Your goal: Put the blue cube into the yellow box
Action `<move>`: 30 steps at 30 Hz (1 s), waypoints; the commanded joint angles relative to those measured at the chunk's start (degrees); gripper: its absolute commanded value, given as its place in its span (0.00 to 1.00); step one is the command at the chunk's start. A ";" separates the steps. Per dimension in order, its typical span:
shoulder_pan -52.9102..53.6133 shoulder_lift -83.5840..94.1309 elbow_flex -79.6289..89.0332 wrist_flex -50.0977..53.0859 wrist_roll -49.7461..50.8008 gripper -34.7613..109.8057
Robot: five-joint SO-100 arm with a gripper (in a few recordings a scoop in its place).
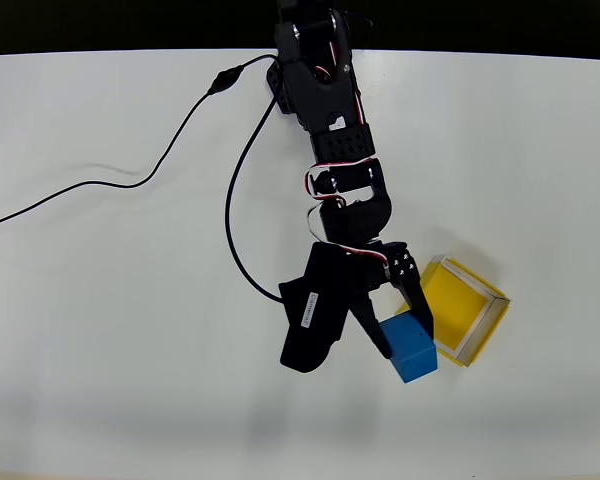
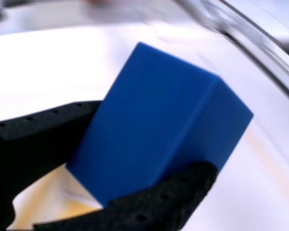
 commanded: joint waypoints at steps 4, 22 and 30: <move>-7.91 4.13 -1.32 -3.25 3.69 0.37; -8.70 -14.77 -17.84 12.83 15.56 0.37; -8.96 -19.95 -21.36 19.60 17.40 0.37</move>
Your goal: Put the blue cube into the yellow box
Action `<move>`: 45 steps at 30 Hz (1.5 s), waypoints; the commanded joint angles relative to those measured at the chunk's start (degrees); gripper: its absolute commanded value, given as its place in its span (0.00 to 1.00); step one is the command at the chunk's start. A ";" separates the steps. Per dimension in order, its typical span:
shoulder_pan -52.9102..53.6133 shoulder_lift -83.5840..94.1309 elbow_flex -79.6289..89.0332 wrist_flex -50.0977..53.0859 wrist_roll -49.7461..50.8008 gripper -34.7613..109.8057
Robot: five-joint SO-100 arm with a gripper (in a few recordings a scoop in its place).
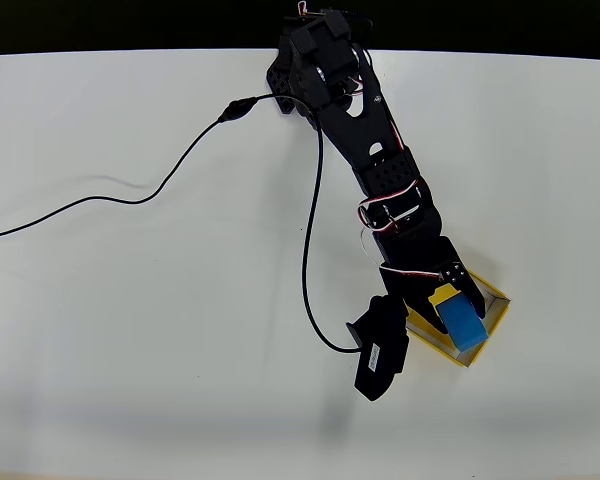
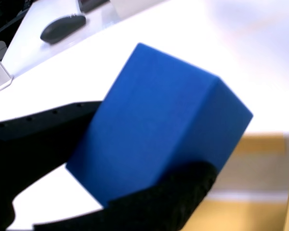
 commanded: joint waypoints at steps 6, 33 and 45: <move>-0.44 -1.58 -7.82 4.39 0.53 0.37; -1.85 -9.84 -12.22 0.88 -6.94 0.49; 8.44 7.29 -13.10 8.26 -21.71 0.38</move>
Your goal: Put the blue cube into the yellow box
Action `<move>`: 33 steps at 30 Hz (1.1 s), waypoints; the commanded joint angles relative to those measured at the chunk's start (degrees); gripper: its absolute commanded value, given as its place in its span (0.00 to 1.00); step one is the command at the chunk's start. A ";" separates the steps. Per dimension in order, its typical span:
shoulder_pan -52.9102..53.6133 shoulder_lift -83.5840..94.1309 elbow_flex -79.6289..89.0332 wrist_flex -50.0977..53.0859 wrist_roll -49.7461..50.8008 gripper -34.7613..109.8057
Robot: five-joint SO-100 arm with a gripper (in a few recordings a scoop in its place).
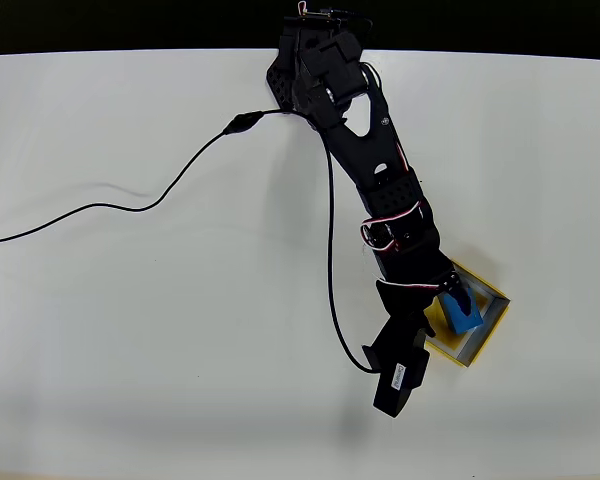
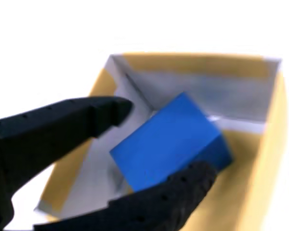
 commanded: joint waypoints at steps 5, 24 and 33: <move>14.68 19.25 -2.72 6.24 -10.20 0.33; 27.51 72.60 46.41 26.28 -7.29 0.24; 31.03 95.71 64.42 38.06 -6.24 0.24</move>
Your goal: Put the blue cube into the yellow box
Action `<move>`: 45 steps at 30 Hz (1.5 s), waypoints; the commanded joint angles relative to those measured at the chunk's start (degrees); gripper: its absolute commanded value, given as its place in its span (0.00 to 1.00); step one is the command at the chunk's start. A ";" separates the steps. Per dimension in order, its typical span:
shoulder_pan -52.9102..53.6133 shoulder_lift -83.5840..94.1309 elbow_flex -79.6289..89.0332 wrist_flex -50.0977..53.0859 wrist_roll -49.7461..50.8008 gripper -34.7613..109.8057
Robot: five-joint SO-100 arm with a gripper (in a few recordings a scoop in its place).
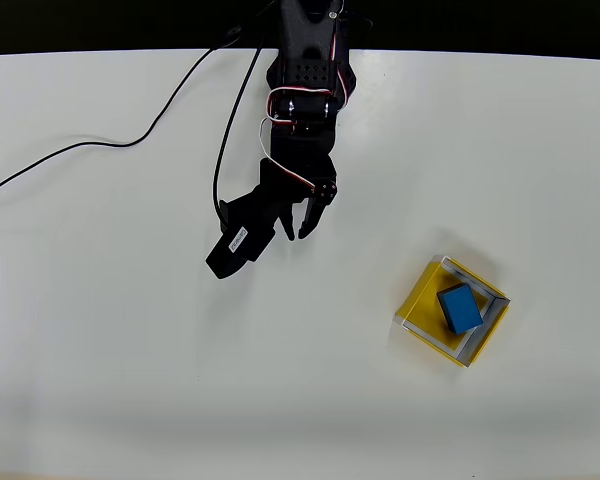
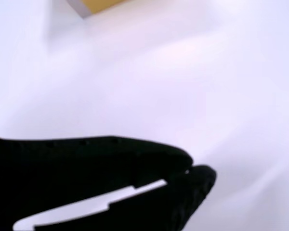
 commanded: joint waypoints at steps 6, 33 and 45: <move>0.97 8.70 2.99 14.41 2.90 0.24; -0.79 8.79 2.99 29.79 11.69 0.24; -1.05 8.61 2.99 29.79 11.60 0.24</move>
